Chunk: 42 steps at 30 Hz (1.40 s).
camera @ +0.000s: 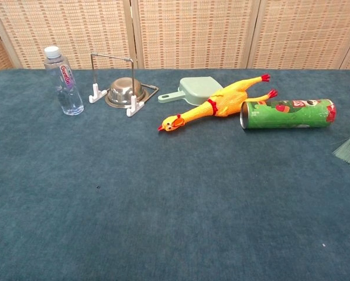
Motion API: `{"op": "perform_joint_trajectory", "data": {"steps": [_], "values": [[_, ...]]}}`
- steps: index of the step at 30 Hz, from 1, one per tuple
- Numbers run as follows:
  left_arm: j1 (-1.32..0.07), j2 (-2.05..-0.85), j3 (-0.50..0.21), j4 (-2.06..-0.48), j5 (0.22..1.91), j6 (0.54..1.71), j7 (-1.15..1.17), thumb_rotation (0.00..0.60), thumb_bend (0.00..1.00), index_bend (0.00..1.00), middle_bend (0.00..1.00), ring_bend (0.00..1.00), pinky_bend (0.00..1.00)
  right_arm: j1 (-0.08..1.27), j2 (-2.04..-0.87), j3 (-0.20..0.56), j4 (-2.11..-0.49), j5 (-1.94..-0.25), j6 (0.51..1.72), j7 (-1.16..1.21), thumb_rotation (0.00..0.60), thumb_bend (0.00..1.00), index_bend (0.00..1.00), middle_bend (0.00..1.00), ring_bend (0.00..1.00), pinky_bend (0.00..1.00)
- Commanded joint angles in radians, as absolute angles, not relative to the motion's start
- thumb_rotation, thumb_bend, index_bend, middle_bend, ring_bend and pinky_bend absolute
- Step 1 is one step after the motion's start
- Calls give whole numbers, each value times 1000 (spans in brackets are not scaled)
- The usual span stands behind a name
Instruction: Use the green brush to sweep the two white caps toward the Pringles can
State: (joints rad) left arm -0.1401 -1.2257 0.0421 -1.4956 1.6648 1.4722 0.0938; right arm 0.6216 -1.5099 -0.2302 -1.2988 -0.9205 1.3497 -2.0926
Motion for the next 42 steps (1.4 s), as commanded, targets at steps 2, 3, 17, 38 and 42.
{"op": "perform_joint_trajectory", "data": {"steps": [2,3,17,38,42], "values": [[-140,-1226,42,-1495,1663,1472,93,600,411,0,0,0,52,620,-1490,-230,-1312,-941,1346,-2071,600,493,926,847,587,301],[-140,-1226,42,-1495,1663,1473,92,600,411,0,0,0,52,622,-1481,-222,-1331,-948,1342,-2042,600,493,926,848,587,301],[-140,-1216,39,-1500,1662,1482,77,600,410,0,0,0,52,618,-1297,-124,-1755,-948,1340,-1742,600,493,929,851,590,301],[-143,-1215,41,-1484,1651,1469,57,600,410,0,0,0,52,461,-1460,-169,-1596,-1107,1288,-1185,600,381,81,368,353,287],[-146,-1215,40,-1487,1648,1463,59,600,410,0,0,0,53,442,-1457,-174,-1612,-1112,1295,-1184,600,277,0,60,139,182]]}}
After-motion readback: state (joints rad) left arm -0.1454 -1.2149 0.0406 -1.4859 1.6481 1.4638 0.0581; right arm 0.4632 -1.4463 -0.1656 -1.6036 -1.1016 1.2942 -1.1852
